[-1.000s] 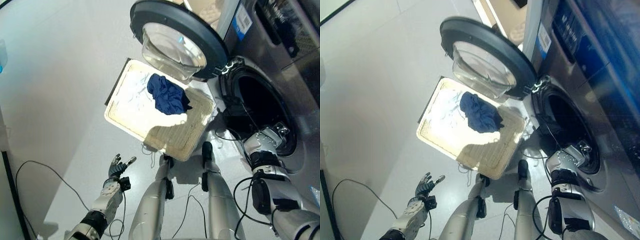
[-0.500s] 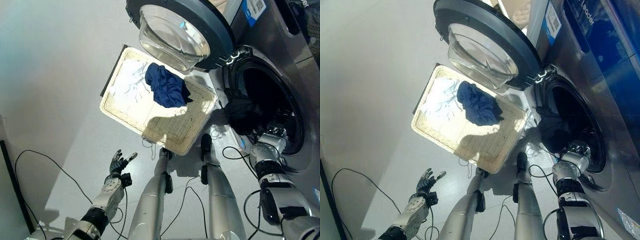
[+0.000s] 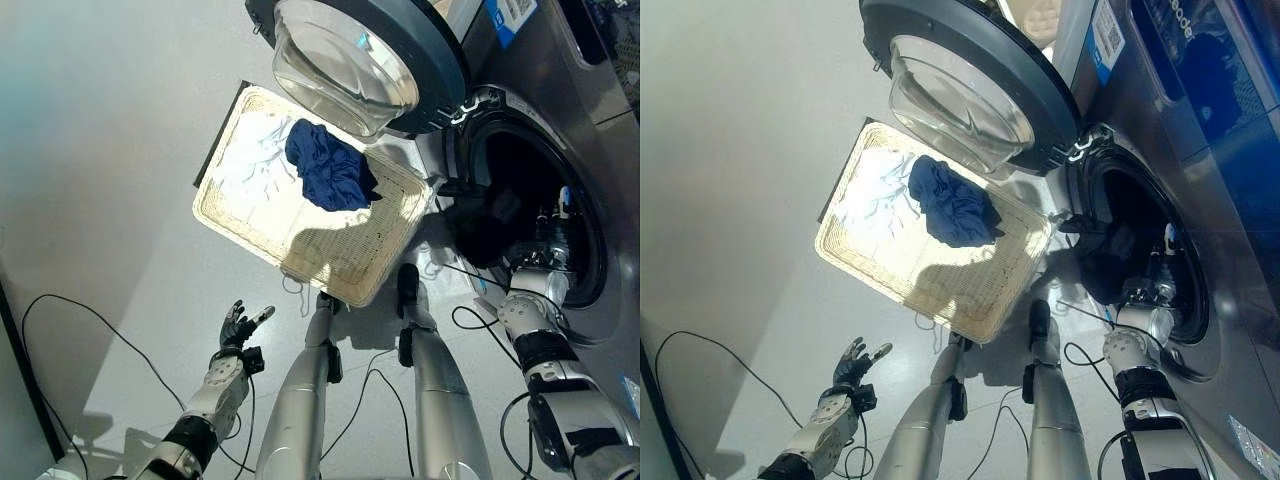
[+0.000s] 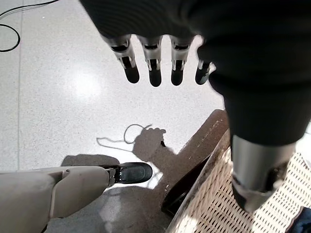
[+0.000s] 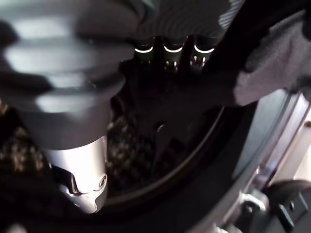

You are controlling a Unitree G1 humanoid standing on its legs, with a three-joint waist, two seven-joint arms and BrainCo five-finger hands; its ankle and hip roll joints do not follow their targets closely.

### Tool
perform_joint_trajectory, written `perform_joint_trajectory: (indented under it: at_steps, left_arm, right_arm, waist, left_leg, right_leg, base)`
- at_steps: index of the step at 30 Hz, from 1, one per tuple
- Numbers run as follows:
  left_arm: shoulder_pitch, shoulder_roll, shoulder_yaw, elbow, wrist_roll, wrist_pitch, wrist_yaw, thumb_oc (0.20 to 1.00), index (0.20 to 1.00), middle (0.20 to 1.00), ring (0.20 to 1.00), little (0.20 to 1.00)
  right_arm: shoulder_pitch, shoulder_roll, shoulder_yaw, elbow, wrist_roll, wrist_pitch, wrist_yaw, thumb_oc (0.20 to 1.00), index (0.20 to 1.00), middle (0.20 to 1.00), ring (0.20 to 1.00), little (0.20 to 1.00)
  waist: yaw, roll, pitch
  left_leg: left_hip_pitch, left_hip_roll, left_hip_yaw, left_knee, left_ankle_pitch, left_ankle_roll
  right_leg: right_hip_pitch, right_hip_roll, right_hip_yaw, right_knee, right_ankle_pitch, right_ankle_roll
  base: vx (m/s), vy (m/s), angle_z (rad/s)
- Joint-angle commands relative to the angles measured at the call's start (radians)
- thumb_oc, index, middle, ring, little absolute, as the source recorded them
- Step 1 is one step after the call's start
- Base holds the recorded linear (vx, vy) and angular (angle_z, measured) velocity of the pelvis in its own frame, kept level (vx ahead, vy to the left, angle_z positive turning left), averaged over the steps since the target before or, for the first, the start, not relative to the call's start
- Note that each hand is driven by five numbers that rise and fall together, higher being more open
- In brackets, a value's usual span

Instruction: Put the clothes into the washing machine.

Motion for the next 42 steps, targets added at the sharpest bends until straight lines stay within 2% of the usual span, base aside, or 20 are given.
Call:
perform_joint_trajectory:
  at_steps: [1, 4, 5, 7, 9, 10, 11, 12, 14, 15, 18, 20, 21, 24, 26, 28, 35, 38, 42]
  left_arm:
    - [-0.009, 0.02, 0.03, 0.031, 0.012, -0.042, 0.015, 1.0, 1.0, 1.0, 1.0, 1.0]
    - [-0.011, 0.013, 0.023, 0.036, 0.009, -0.049, 0.015, 1.0, 1.0, 1.0, 1.0, 1.0]
    - [-0.016, 0.005, 0.017, 0.039, 0.008, -0.049, 0.019, 1.0, 1.0, 1.0, 1.0, 1.0]
    - [-0.019, -0.006, 0.007, 0.045, 0.008, -0.049, 0.023, 1.0, 1.0, 1.0, 1.0, 1.0]
    - [-0.029, -0.012, 0.003, 0.051, 0.006, -0.049, 0.025, 1.0, 1.0, 1.0, 1.0, 1.0]
    - [-0.038, -0.02, -0.003, 0.058, 0.005, -0.05, 0.032, 1.0, 1.0, 1.0, 1.0, 1.0]
    - [-0.042, -0.022, -0.005, 0.059, 0.005, -0.05, 0.035, 1.0, 1.0, 1.0, 1.0, 1.0]
    - [-0.05, -0.029, -0.01, 0.066, 0.007, -0.052, 0.043, 1.0, 1.0, 1.0, 1.0, 1.0]
    - [-0.058, -0.037, -0.014, 0.079, 0.007, -0.059, 0.048, 1.0, 1.0, 1.0, 1.0, 1.0]
    - [-0.058, -0.038, -0.016, 0.081, 0.009, -0.061, 0.048, 1.0, 1.0, 1.0, 1.0, 1.0]
    - [-0.062, -0.04, -0.018, 0.078, 0.011, -0.06, 0.053, 1.0, 1.0, 1.0, 1.0, 1.0]
    - [-0.065, -0.043, -0.018, 0.081, 0.011, -0.062, 0.055, 1.0, 1.0, 1.0, 1.0, 1.0]
    - [-0.069, -0.043, -0.021, 0.083, 0.009, -0.063, 0.058, 1.0, 1.0, 1.0, 1.0, 1.0]
    - [-0.071, -0.035, -0.028, 0.077, 0.012, -0.059, 0.059, 1.0, 1.0, 1.0, 1.0, 1.0]
    - [-0.071, -0.033, -0.029, 0.075, 0.012, -0.058, 0.06, 1.0, 1.0, 1.0, 1.0, 1.0]
    - [-0.074, -0.027, -0.035, 0.062, 0.018, -0.048, 0.062, 1.0, 1.0, 1.0, 1.0, 1.0]
    - [-0.081, -0.026, -0.045, 0.038, 0.015, -0.034, 0.079, 1.0, 1.0, 1.0, 1.0, 1.0]
    - [-0.088, -0.033, -0.044, 0.043, 0.013, -0.039, 0.081, 1.0, 1.0, 1.0, 1.0, 1.0]
    - [-0.088, -0.037, -0.04, 0.037, 0.018, -0.032, 0.089, 1.0, 1.0, 1.0, 1.0, 1.0]
  right_arm:
    - [-0.041, -0.099, -0.01, -0.052, -0.151, 0.025, -0.213, 1.0, 1.0, 1.0, 1.0, 1.0]
    - [-0.051, -0.092, -0.024, -0.06, -0.101, 0.003, -0.247, 1.0, 1.0, 1.0, 1.0, 1.0]
    - [-0.055, -0.075, -0.032, -0.059, -0.023, -0.022, -0.247, 1.0, 1.0, 1.0, 1.0, 1.0]
    - [-0.053, -0.036, -0.052, -0.046, 0.182, -0.051, -0.173, 1.0, 1.0, 1.0, 1.0, 1.0]
    - [-0.06, -0.01, -0.066, -0.028, 0.303, -0.052, -0.113, 1.0, 1.0, 1.0, 1.0, 1.0]
    - [-0.055, 0.023, -0.076, -0.006, 0.445, -0.069, -0.05, 1.0, 1.0, 1.0, 1.0, 1.0]
    - [-0.055, 0.033, -0.079, -0.003, 0.488, -0.066, -0.03, 1.0, 1.0, 1.0, 1.0, 1.0]
    - [-0.049, 0.067, -0.098, 0.015, 0.673, -0.076, 0.051, 1.0, 1.0, 1.0, 1.0, 1.0]
    - [-0.034, 0.112, -0.118, 0.045, 0.854, -0.064, 0.161, 1.0, 1.0, 1.0, 1.0, 1.0]
    - [-0.028, 0.124, -0.121, 0.056, 0.893, -0.063, 0.194, 1.0, 1.0, 1.0, 1.0, 1.0]
    - [-0.028, 0.148, -0.134, 0.056, 0.893, -0.099, 0.175, 1.0, 1.0, 1.0, 1.0, 1.0]
    - [-0.034, 0.157, -0.16, 0.046, 0.893, -0.154, 0.107, 1.0, 1.0, 1.0, 1.0, 1.0]
    - [-0.042, 0.154, -0.181, 0.051, 0.893, -0.198, 0.038, 1.0, 1.0, 1.0, 1.0, 1.0]
    - [-0.066, 0.131, -0.205, 0.075, 0.893, -0.222, -0.024, 1.0, 1.0, 1.0, 1.0, 1.0]
    - [-0.069, 0.127, -0.206, 0.078, 0.893, -0.222, -0.027, 1.0, 1.0, 1.0, 1.0, 1.0]
    - [-0.119, 0.085, -0.197, 0.092, 0.893, -0.197, -0.027, 1.0, 1.0, 1.0, 1.0, 1.0]
    - [-0.129, 0.081, -0.158, 0.093, 0.89, -0.21, -0.011, 1.0, 1.0, 1.0, 1.0, 1.0]
    - [-0.123, 0.091, -0.145, 0.096, 0.89, -0.182, 0.031, 1.0, 1.0, 1.0, 1.0, 1.0]
    - [-0.098, 0.097, -0.13, 0.09, 0.837, -0.114, 0.084, 1.0, 1.0, 1.0, 1.0, 1.0]
  waist:
    - [0.005, -0.047, 0.004]
    - [0.007, -0.047, 0.004]
    - [0.008, -0.045, 0.004]
    - [0.01, -0.04, 0.004]
    - [0.013, -0.037, 0.004]
    - [0.013, -0.035, 0.004]
    - [0.014, -0.035, 0.004]
    - [0.013, -0.033, 0.004]
    - [0.012, -0.03, 0.004]
    - [0.012, -0.029, 0.004]
    - [0.011, -0.026, 0.004]
    - [0.011, -0.025, 0.004]
    - [0.011, -0.024, 0.004]
    - [0.016, -0.024, 0.004]
    - [0.017, -0.024, 0.004]
    - [0.022, -0.024, 0.004]
    - [0.018, -0.032, 0.004]
    - [0.017, -0.033, 0.004]
    - [0.019, -0.032, 0.004]
  left_leg:
    - [0.002, -0.053, 0.018, 0.024, -0.071, -0.031]
    - [-0.004, -0.053, 0.017, 0.02, -0.069, -0.033]
    - [-0.006, -0.053, 0.018, 0.018, -0.067, -0.033]
    - [0.001, -0.055, 0.018, 0.01, -0.069, -0.034]
    - [-0.009, -0.055, 0.019, 0.009, -0.063, -0.034]
    - [-0.013, -0.055, 0.019, 0.005, -0.061, -0.033]
    - [-0.017, -0.055, 0.02, 0.005, -0.059, -0.033]
    - [-0.021, -0.054, 0.022, 0.002, -0.059, -0.033]
    - [-0.026, -0.055, 0.021, 0.0, -0.059, -0.031]
    - [-0.026, -0.056, 0.021, 0.0, -0.059, -0.03]
    - [-0.029, -0.056, 0.027, 0.0, -0.056, -0.03]
    - [-0.031, -0.057, 0.025, -0.001, -0.056, -0.029]
    - [-0.032, -0.058, 0.024, -0.001, -0.057, -0.03]
    - [-0.034, -0.06, 0.021, -0.001, -0.059, -0.028]
    - [-0.034, -0.06, 0.02, -0.001, -0.059, -0.028]
    - [-0.04, -0.064, 0.016, -0.001, -0.059, -0.026]
    - [-0.053, -0.063, 0.019, -0.001, -0.059, -0.023]
    - [-0.058, -0.062, 0.019, -0.001, -0.057, -0.022]
    - [-0.06, -0.062, 0.015, -0.001, -0.052, -0.023]
  right_leg:
    - [0.058, 0.027, -0.019, -0.172, 0.128, 0.089]
    - [0.05, 0.027, -0.019, -0.169, 0.126, 0.089]
    - [0.048, 0.026, -0.019, -0.169, 0.126, 0.089]
    - [0.053, 0.024, -0.021, -0.169, 0.12, 0.09]
    - [0.044, 0.022, -0.021, -0.174, 0.129, 0.089]
    - [0.041, 0.02, -0.021, -0.179, 0.133, 0.089]
    - [0.038, 0.02, -0.021, -0.181, 0.136, 0.089]
    - [0.036, 0.017, -0.02, -0.189, 0.141, 0.089]
    - [0.035, 0.014, -0.016, -0.199, 0.149, 0.089]
    - [0.035, 0.012, -0.016, -0.202, 0.152, 0.089]
    - [0.035, 0.007, -0.014, -0.208, 0.157, 0.091]
    - [0.037, 0.005, -0.012, -0.213, 0.161, 0.093]
    - [0.039, 0.004, -0.011, -0.218, 0.164, 0.096]
    - [0.042, 0.001, -0.011, -0.226, 0.171, 0.099]
    - [0.043, 0.001, -0.011, -0.227, 0.171, 0.099]
    - [0.042, 0.0, -0.013, -0.237, 0.179, 0.102]
    - [0.036, 0.003, -0.012, -0.259, 0.195, 0.1]
    - [0.033, 0.004, -0.01, -0.259, 0.193, 0.097]
    - [0.029, 0.005, -0.009, -0.24, 0.185, 0.095]
  base:
    - [-0.06, 0.034, -0.01]
    - [-0.02, 0.028, 0.01]
    - [-0.02, 0.064, 0.0]
    - [0.0, 0.066, 0.0]
    - [-0.03, 0.04, 0.01]
    - [-0.03, 0.027, 0.01]
    - [-0.02, 0.03, 0.01]
    - [0.0, 0.0, 0.0]
    - [0.0, 0.0, 0.0]
    - [-0.03, 0.025, 0.04]
    - [0.0, 0.007, 0.01]
    - [0.0, 0.0, 0.0]
    - [0.0, 0.0, 0.0]
    - [0.0, 0.0, 0.0]
    - [0.0, 0.0, 0.0]
    - [0.01, -0.018, 0.03]
    - [0.0, 0.0, 0.0]
    - [0.0, 0.0, -0.03]
    - [0.0, -0.001, -0.01]
